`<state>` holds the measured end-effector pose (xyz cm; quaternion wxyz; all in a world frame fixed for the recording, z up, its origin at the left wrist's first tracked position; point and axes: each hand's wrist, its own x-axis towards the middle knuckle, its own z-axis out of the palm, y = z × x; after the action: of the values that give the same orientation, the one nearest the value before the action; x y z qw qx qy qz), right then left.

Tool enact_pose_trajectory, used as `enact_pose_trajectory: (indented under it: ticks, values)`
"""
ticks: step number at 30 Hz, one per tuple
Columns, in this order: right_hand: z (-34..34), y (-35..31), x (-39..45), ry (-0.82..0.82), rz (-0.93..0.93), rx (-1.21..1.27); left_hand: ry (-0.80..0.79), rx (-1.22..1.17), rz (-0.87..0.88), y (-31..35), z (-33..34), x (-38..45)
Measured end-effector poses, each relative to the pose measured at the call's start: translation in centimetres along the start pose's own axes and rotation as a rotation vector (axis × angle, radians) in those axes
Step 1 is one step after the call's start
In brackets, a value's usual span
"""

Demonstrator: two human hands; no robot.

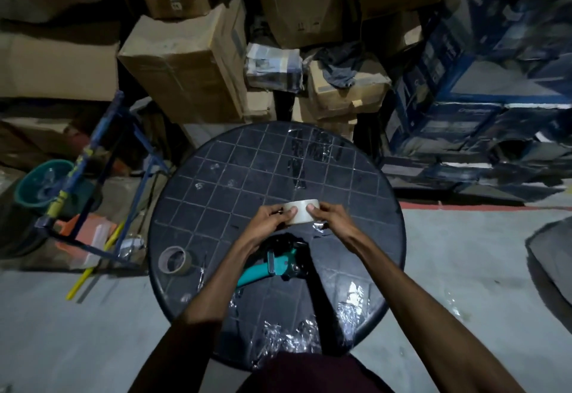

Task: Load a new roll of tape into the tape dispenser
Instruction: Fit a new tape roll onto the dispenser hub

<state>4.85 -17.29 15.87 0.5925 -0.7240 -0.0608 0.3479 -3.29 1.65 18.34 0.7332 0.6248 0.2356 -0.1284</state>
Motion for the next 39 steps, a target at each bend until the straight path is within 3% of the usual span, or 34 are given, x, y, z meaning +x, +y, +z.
enact_pose_trajectory:
  ticks: [6, 12, 19, 25, 30, 39]
  values:
    - [-1.0, 2.8, -0.2, -0.125, 0.020, -0.065, 0.056, -0.036, -0.128, -4.1, 1.5, -1.1]
    - [0.3, 6.7, -0.3, -0.153, 0.024, -0.157, 0.105, 0.128, -0.016, -7.7, 0.6, -2.6]
    - [3.4, 9.7, -1.7, -0.092, -0.137, -0.473, -0.081, 0.642, 0.073, -10.2, -1.5, -1.4]
    - [5.6, 11.9, -2.0, 0.058, -0.118, -0.622, -0.169, 1.000, 0.152, -11.4, -2.9, 1.0]
    - [6.2, 13.6, -1.9, 0.165, -0.032, -0.645, -0.247, 1.090, 0.204, -13.0, -3.1, 2.8]
    - [6.6, 14.3, -2.9, 0.155, 0.011, -0.702, -0.349, 1.159, 0.206, -14.2, -2.9, 3.5]
